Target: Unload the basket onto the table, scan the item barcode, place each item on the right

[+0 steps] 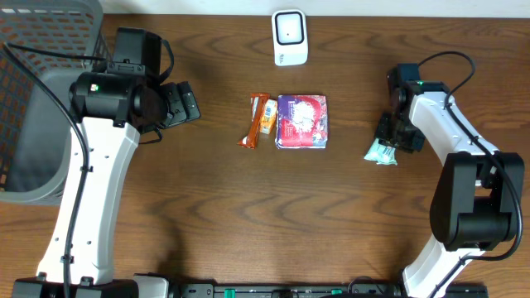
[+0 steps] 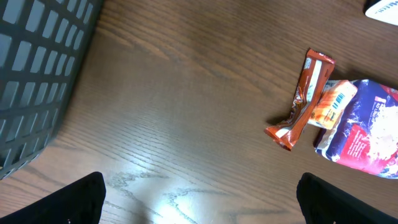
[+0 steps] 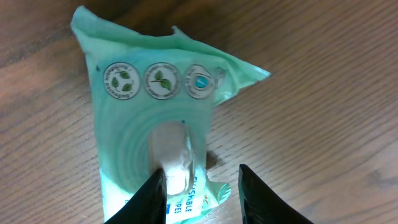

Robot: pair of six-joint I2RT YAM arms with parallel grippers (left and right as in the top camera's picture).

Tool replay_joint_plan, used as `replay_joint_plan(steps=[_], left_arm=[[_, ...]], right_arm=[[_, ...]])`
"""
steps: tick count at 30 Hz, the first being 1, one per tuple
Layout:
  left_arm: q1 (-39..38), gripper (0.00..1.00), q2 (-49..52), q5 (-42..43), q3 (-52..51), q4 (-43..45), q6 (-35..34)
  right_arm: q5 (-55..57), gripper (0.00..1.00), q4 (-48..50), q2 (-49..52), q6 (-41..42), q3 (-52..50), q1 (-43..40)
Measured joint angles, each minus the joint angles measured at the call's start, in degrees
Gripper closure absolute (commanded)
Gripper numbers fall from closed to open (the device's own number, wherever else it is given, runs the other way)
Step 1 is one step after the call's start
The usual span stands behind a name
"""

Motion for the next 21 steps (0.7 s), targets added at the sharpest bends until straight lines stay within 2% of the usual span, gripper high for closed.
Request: replay_joint_plan(steps=[3,5,7,15,18,21], left_arm=[[0.0,0.02,0.0,0.0,0.0,0.0,0.0],[0.0,0.02,0.0,0.0,0.0,0.0,0.0],[0.0,0.02,0.0,0.0,0.0,0.0,0.0],[0.0,0.02,0.0,0.0,0.0,0.0,0.0],[0.0,0.02,0.0,0.0,0.0,0.0,0.0],[0.0,0.02,0.0,0.0,0.0,0.0,0.0]], right_arm=[[-1.0,0.6,0.2,0.0,-0.4,1.0,0.0],[-2.1,0.51,0.4,0.0,-0.5,1.6,0.0],[-3.0,0.48,0.7,0.0,-0.8,1.6,0.0],[-4.5,0.49,3.0,0.0,-1.2,1.2,0.0],[-4.6,0.52,7.0,0.0,-1.4,-1.0,0.0],[-5.2,0.68,10.4,0.0,-1.7,-4.5,0.0]])
